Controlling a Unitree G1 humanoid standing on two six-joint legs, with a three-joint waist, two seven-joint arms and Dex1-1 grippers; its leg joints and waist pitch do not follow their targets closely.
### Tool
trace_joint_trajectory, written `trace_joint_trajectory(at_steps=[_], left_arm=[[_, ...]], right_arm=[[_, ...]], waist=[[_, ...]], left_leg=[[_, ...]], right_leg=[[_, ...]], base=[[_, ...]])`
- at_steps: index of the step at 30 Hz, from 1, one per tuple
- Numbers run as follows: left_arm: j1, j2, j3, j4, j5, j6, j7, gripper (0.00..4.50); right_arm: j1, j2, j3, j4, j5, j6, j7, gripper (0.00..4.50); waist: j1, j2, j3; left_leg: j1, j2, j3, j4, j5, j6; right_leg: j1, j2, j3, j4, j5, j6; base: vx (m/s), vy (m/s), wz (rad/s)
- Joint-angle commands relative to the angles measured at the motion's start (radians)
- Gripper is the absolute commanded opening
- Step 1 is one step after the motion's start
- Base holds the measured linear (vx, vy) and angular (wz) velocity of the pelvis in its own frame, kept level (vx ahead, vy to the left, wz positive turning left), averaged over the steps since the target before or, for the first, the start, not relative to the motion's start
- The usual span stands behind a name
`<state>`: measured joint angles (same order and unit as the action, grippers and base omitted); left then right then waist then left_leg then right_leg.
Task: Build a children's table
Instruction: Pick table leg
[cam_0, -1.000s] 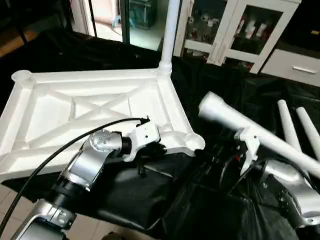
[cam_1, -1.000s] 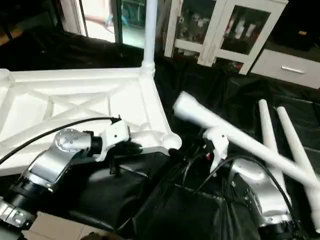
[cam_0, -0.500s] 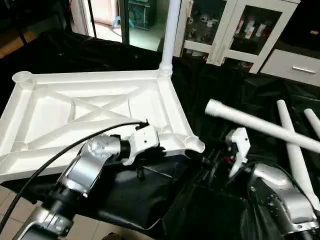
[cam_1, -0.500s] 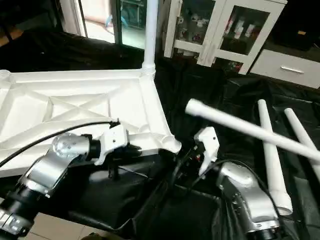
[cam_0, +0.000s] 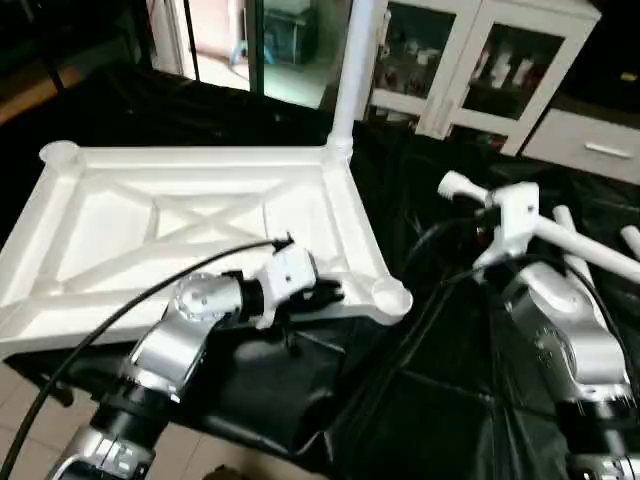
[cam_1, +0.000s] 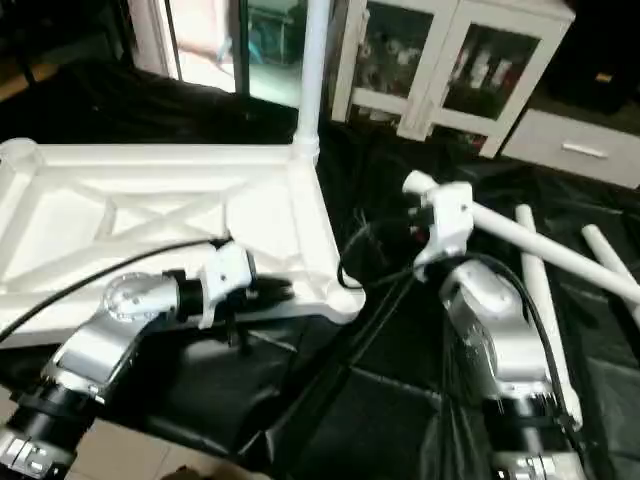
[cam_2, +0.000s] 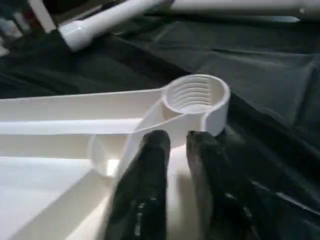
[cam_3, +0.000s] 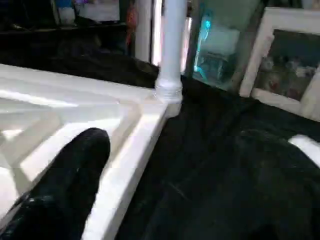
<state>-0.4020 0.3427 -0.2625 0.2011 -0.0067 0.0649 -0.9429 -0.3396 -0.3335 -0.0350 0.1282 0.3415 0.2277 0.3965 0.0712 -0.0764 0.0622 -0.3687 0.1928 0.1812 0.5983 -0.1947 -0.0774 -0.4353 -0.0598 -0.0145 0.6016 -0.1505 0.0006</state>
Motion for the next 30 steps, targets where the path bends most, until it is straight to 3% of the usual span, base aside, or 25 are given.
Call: trace_joint_trajectory(at_steps=[1,11,13,14,15,16,18,19,20,21,23,24,25,27,30], left_arm=[[0.003,0.007,0.008,-0.006,0.008,-0.027,0.015,1.36],[0.019,0.002,0.057,-0.052,-0.048,0.017,0.030,1.97],[0.023,-0.031,0.098,-0.072,-0.046,0.054,0.134,2.08],[0.024,-0.065,0.130,-0.082,-0.045,0.098,0.216,2.34],[0.024,-0.088,0.151,-0.087,-0.043,0.126,0.272,2.34],[0.024,-0.095,0.155,-0.090,-0.042,0.133,0.285,2.34],[0.032,-0.160,0.196,-0.108,-0.024,0.156,0.421,2.34],[0.034,-0.166,0.198,-0.111,-0.019,0.162,0.435,2.34],[0.044,-0.195,0.214,-0.130,0.011,0.195,0.510,2.34],[0.050,-0.198,0.213,-0.137,0.033,0.184,0.535,2.34],[0.078,-0.214,0.213,-0.176,0.043,0.194,0.569,2.34],[0.103,-0.230,0.213,-0.218,0.050,0.182,0.591,2.34],[0.122,-0.245,0.215,-0.251,0.044,0.170,0.603,2.34],[0.155,-0.286,0.226,-0.312,0.015,0.173,0.632,2.34],[0.197,-0.319,0.224,-0.378,-0.017,0.197,0.656,2.34]], right_arm=[[0.008,0.007,-0.015,0.005,-0.017,0.011,-0.018,4.50],[0.007,0.023,-0.006,0.007,-0.033,0.037,-0.027,4.50],[0.007,0.022,0.002,0.005,-0.044,0.045,-0.047,4.50],[0.007,0.025,0.002,0.002,-0.050,0.057,-0.066,4.50],[0.008,0.028,0.001,-0.002,-0.056,0.066,-0.079,4.50],[0.009,0.029,0.000,-0.003,-0.058,0.068,-0.084,4.50],[0.012,0.038,-0.008,-0.010,-0.097,0.094,-0.149,4.50],[0.013,0.039,-0.010,-0.014,-0.099,0.099,-0.157,4.50],[0.019,0.049,-0.021,-0.034,-0.113,0.126,-0.197,4.50],[0.025,0.053,-0.023,-0.052,-0.113,0.144,-0.208,4.50],[0.044,0.057,-0.012,-0.097,-0.124,0.166,-0.220,4.50],[0.064,0.060,-0.001,-0.133,-0.131,0.174,-0.226,4.50],[0.079,0.063,0.007,-0.159,-0.137,0.175,-0.230,4.50],[0.104,0.071,0.007,-0.192,-0.140,0.146,-0.235,4.50],[0.127,0.098,-0.018,-0.218,-0.102,0.152,-0.247,4.50]], waist=[[0.001,-0.006,-0.072],[-0.001,-0.009,-0.068],[-0.002,-0.003,-0.069],[-0.005,-0.005,-0.068],[-0.002,0.003,-0.069],[-0.005,-0.005,-0.068],[-0.006,-0.008,-0.069],[-0.006,0.005,-0.069],[-0.009,0.002,-0.069],[-0.010,-0.003,-0.070],[-0.010,-0.001,-0.070],[-0.008,0.008,-0.068],[-0.010,0.002,-0.068],[-0.009,0.004,-0.069],[-0.014,0.002,-0.062]], left_leg=[[0.008,0.025,0.000,-0.068,-0.140,0.037],[0.009,0.026,-0.001,-0.069,-0.184,0.014],[0.009,0.026,-0.002,-0.069,-0.188,0.010],[0.008,0.028,-0.001,-0.069,-0.194,0.006],[0.010,0.025,-0.003,-0.066,-0.196,0.001],[0.007,0.024,-0.003,-0.066,-0.206,0.004],[0.006,0.021,-0.003,-0.064,-0.213,0.001],[0.005,0.021,-0.006,-0.065,-0.211,-0.003],[0.004,0.021,-0.005,-0.065,-0.211,-0.005],[0.002,0.022,-0.006,-0.064,-0.207,-0.001],[0.003,0.020,-0.007,-0.064,-0.209,0.007],[0.002,0.022,-0.010,-0.066,-0.212,0.004],[-0.002,0.023,-0.010,-0.066,-0.212,0.005],[0.002,0.026,-0.009,-0.065,-0.223,0.012],[0.000,0.023,-0.010,-0.069,-0.280,0.012]], right_leg=[[0.056,-0.055,0.025,-0.052,-0.184,-0.168],[0.051,-0.055,0.026,-0.058,-0.258,-0.149],[0.052,-0.054,0.026,-0.055,-0.249,-0.148],[0.052,-0.053,0.026,-0.056,-0.244,-0.151],[0.053,-0.053,0.025,-0.054,-0.232,-0.157],[0.054,-0.052,0.025,-0.059,-0.250,-0.152],[0.053,-0.050,0.025,-0.064,-0.292,-0.130],[0.053,-0.050,0.025,-0.061,-0.286,-0.130],[0.053,-0.047,0.025,-0.063,-0.278,-0.127],[0.057,-0.046,0.024,-0.063,-0.259,-0.119],[0.054,-0.045,0.024,-0.064,-0.260,-0.109],[0.056,-0.047,0.025,-0.062,-0.255,-0.109],[0.058,-0.047,0.024,-0.064,-0.246,-0.107],[0.053,-0.045,0.024,-0.064,-0.227,-0.121],[0.048,-0.043,0.023,-0.073,-0.305,-0.101]], base=[[0.000,0.000,0.00],[0.000,0.000,0.00],[0.000,0.000,0.00],[0.000,0.000,0.00],[0.000,0.000,0.00],[0.000,0.000,0.00],[0.000,0.000,0.00],[0.000,0.000,0.00],[0.000,0.000,0.00],[0.000,0.000,0.00],[0.000,0.000,0.00],[0.000,0.000,0.00],[0.000,0.000,0.00],[0.000,0.000,0.00],[0.000,0.000,0.00]])
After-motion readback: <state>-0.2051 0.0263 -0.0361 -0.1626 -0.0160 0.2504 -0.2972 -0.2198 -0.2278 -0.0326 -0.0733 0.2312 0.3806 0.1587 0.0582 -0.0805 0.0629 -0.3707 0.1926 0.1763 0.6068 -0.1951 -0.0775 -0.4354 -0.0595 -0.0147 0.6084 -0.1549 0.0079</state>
